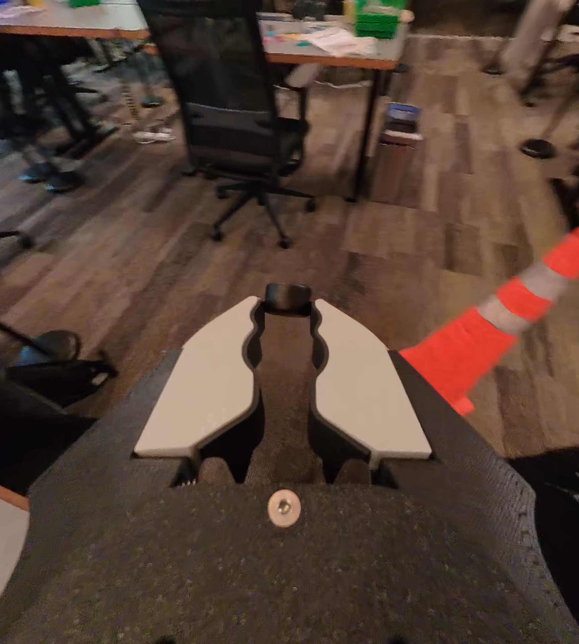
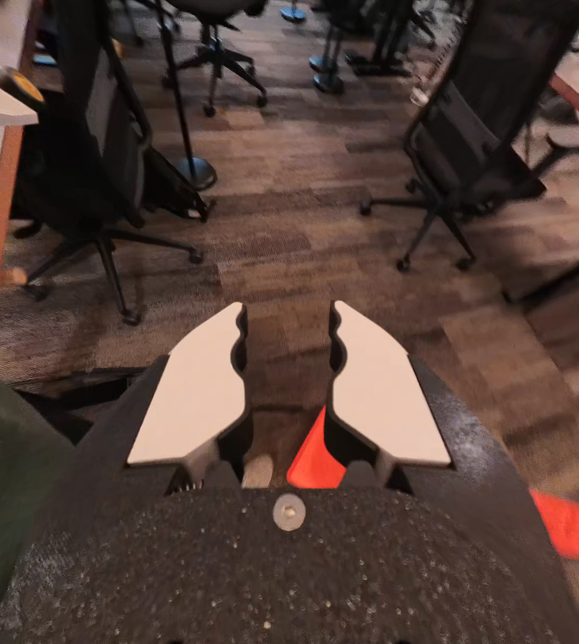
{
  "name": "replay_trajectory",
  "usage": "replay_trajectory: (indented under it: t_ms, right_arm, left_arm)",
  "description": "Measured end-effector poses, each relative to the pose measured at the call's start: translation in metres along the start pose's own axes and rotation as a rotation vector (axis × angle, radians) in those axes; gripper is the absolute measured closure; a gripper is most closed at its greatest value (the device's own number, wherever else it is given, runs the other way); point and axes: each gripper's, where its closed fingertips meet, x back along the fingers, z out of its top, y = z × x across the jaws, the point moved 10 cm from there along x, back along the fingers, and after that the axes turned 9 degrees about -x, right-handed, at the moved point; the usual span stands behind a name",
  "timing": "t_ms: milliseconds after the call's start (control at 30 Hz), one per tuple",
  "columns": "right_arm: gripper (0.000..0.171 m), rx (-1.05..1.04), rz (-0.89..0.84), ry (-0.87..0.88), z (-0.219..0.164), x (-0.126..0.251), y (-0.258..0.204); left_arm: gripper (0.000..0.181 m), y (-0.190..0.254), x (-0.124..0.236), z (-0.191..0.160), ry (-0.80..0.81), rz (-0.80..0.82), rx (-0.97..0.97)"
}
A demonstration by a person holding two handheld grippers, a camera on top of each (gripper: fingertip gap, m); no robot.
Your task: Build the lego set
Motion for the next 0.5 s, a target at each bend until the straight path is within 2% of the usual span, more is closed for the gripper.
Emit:
replay_trajectory:
  t_ms: [167,267,400,500]
  right_arm:
    - [0.126,0.113,0.232,-0.005,0.114,-0.138,0.072]
    - [0.126,0.087,0.341,-0.010,0.171,-0.230,0.098]
    - [0.126,0.106,0.387,0.016,0.227,-0.365,0.123]
    - [0.126,0.092,0.369,0.002,0.273,-0.461,0.138]
  left_arm:
    - [0.156,-0.071,-0.068,0.048,-0.030,0.215,0.098]
    - [0.156,-0.117,-0.118,0.048,-0.067,0.312,0.159]
    - [0.156,-0.196,-0.209,0.032,-0.090,0.409,0.213]
    - [0.156,-0.283,-0.287,0.043,-0.079,0.442,0.228]
